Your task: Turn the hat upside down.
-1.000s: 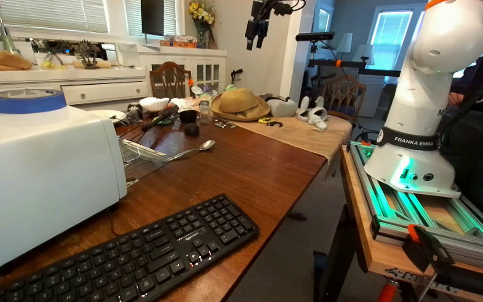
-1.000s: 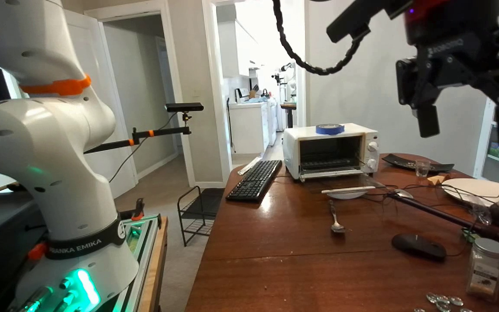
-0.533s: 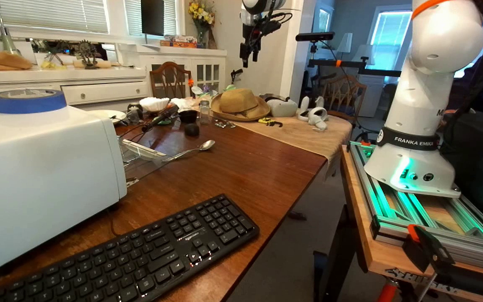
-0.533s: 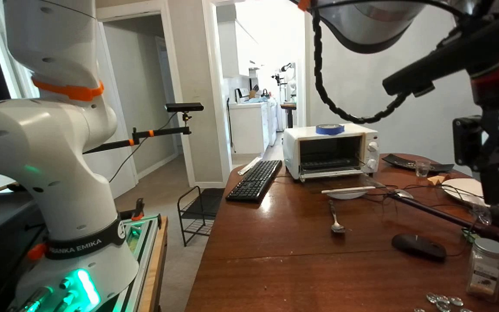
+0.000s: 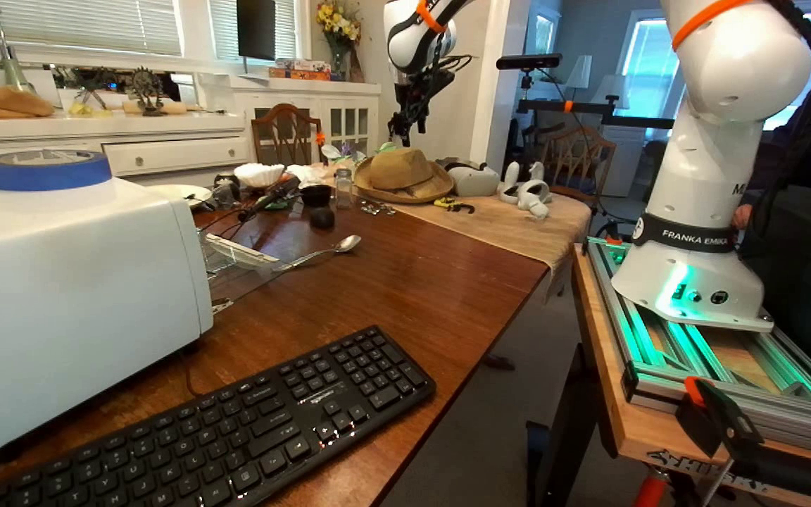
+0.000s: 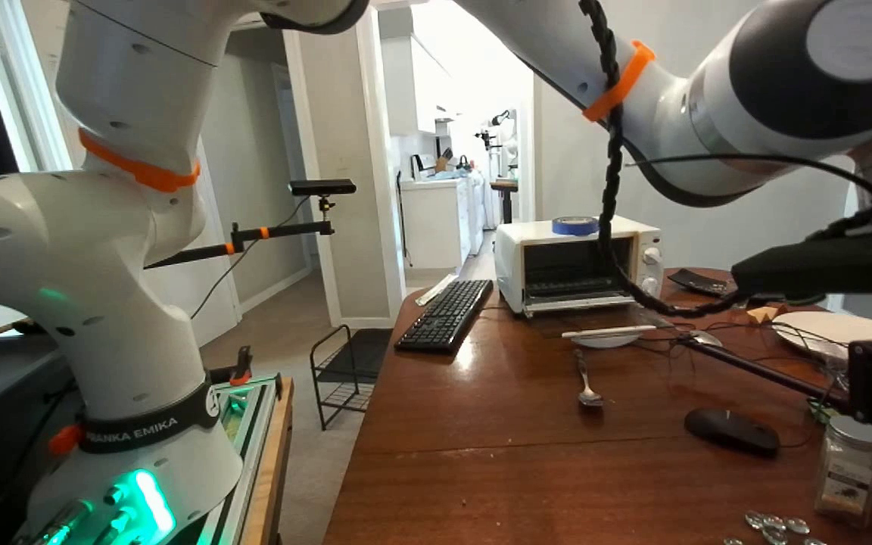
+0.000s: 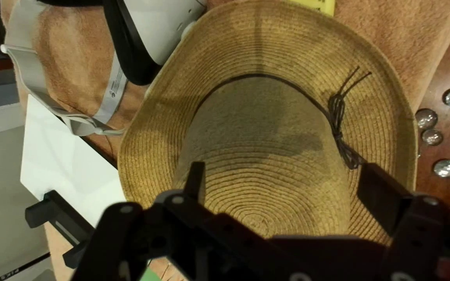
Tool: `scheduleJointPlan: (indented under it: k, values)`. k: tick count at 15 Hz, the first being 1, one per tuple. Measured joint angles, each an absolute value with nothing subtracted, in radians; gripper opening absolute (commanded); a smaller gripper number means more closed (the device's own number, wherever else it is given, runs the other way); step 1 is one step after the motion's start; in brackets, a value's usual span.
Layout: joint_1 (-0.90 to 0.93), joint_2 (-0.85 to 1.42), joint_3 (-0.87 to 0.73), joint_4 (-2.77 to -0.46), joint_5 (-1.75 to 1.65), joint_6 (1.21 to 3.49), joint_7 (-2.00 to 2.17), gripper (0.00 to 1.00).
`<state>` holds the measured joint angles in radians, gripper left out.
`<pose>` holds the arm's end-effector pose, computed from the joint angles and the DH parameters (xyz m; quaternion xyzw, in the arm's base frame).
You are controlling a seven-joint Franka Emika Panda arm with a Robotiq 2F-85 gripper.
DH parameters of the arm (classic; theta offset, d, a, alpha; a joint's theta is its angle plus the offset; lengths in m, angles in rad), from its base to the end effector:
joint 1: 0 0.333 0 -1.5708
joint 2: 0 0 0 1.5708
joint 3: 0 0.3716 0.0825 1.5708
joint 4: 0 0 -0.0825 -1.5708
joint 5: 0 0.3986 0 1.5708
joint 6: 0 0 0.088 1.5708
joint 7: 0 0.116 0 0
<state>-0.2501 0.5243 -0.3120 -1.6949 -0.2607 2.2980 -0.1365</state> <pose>0.6234 -0.3649 0.3467 0.9777 -0.1044 -0.0166 0.1817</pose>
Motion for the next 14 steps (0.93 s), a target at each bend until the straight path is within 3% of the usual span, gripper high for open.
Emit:
scheduleJointPlan:
  k: [9,10,12,14]
  values:
    - [-0.252,0.678,-0.300,-1.572,-0.261,2.295,-0.119,0.99]
    - [-0.251,0.688,-0.295,-1.563,-0.261,2.295,-0.119,0.75]
    - [-0.249,0.705,-0.287,-1.544,-0.261,2.291,-0.118,0.70]
    - [-0.249,0.716,-0.284,-1.530,-0.261,2.288,-0.118,0.52]
